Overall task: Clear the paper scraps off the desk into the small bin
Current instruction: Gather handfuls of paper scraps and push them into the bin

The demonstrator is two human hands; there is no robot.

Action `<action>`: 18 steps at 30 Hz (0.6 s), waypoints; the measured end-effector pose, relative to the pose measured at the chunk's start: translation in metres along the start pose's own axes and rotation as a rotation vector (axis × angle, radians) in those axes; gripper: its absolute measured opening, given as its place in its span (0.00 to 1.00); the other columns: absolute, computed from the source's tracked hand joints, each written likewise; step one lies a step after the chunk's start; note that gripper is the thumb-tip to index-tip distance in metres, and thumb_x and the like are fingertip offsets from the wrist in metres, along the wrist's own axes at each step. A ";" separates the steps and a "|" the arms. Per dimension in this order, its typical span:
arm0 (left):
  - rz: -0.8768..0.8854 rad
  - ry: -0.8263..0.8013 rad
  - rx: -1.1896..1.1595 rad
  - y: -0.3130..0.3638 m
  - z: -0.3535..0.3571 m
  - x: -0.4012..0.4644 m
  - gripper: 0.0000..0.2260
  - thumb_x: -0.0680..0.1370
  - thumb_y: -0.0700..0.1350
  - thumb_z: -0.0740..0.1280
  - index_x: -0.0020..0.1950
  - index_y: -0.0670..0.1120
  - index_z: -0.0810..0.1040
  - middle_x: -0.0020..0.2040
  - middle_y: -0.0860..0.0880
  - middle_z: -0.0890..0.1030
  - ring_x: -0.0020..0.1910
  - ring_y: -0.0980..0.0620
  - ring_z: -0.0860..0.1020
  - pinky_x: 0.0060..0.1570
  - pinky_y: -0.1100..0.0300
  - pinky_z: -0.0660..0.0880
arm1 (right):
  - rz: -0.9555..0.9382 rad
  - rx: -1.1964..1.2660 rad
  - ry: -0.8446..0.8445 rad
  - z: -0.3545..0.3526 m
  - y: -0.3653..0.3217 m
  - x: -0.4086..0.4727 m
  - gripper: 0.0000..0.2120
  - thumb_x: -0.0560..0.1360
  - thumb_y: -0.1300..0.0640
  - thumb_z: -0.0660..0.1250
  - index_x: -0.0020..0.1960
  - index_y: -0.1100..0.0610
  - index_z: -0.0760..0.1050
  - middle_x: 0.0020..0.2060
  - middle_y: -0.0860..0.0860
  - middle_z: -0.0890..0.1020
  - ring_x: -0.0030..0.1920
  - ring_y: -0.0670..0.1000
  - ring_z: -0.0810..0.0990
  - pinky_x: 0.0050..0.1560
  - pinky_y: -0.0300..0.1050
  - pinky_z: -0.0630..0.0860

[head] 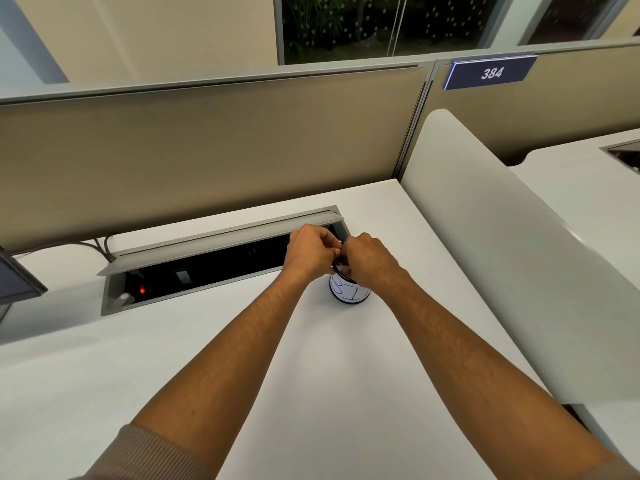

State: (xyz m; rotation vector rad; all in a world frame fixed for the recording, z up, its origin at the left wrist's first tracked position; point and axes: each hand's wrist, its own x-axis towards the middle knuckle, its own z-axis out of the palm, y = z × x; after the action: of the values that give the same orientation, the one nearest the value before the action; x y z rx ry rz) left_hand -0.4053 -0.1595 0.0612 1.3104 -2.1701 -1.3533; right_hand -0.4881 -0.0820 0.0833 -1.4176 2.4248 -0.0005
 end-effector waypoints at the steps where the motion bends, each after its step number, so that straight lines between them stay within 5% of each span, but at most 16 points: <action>1: 0.003 -0.002 0.003 0.000 0.000 0.000 0.02 0.74 0.38 0.72 0.44 0.43 0.83 0.44 0.44 0.83 0.38 0.48 0.84 0.41 0.52 0.83 | 0.000 0.003 0.001 0.002 0.000 0.002 0.15 0.75 0.57 0.69 0.60 0.60 0.74 0.55 0.59 0.77 0.53 0.58 0.78 0.49 0.46 0.74; 13: 0.030 0.052 0.085 0.004 0.002 -0.004 0.02 0.74 0.38 0.73 0.42 0.45 0.85 0.42 0.45 0.83 0.36 0.49 0.84 0.41 0.53 0.83 | 0.014 0.003 -0.003 -0.002 0.000 -0.003 0.13 0.76 0.57 0.68 0.59 0.59 0.76 0.54 0.59 0.77 0.51 0.58 0.78 0.45 0.45 0.71; 18: 0.050 0.066 0.138 0.005 -0.003 -0.010 0.02 0.74 0.43 0.72 0.45 0.47 0.85 0.46 0.47 0.84 0.46 0.49 0.81 0.49 0.54 0.80 | 0.020 0.009 0.060 -0.017 0.004 -0.013 0.16 0.74 0.63 0.67 0.61 0.56 0.77 0.57 0.60 0.75 0.54 0.61 0.77 0.52 0.48 0.76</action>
State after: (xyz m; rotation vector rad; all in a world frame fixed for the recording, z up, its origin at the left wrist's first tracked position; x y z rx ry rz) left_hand -0.4007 -0.1526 0.0689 1.3202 -2.2702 -1.1426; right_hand -0.4906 -0.0719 0.1026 -1.4089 2.4843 -0.0501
